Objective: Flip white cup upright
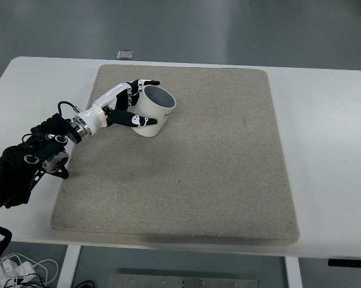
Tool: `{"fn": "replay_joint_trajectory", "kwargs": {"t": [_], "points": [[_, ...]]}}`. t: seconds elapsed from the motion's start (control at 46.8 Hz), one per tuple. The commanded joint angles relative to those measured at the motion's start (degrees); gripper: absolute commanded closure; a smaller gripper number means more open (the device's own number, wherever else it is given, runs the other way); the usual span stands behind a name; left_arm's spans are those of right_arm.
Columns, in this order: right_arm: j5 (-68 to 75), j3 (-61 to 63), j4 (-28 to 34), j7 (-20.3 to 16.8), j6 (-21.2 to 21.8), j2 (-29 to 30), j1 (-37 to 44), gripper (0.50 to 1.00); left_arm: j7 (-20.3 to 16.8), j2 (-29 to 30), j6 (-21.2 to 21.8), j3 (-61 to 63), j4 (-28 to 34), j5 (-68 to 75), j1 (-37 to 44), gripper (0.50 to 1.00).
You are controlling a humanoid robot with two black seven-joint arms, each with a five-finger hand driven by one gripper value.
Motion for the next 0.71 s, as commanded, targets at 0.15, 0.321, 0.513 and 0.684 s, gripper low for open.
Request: {"fn": "replay_joint_trajectory", "kwargs": {"t": [0.15, 0.321, 0.513, 0.684], "points": [[0.00, 0.00, 0.01, 0.00, 0.00, 0.00, 0.00, 0.548, 0.00, -0.01, 0.01, -0.77, -0.34, -0.87, 0.00, 0.542], [0.00, 0.00, 0.01, 0.00, 0.00, 0.00, 0.00, 0.548, 0.00, -0.01, -0.25, -0.86, -0.43, -0.96, 0.00, 0.531], [0.00, 0.00, 0.01, 0.00, 0.00, 0.00, 0.00, 0.548, 0.00, 0.08, -0.60, -0.95, -2.37, -2.28, 0.26, 0.508], [0.00, 0.00, 0.01, 0.00, 0.00, 0.00, 0.00, 0.548, 0.00, 0.69, -0.69, -1.30, -4.03, -3.07, 0.26, 0.508]]}}
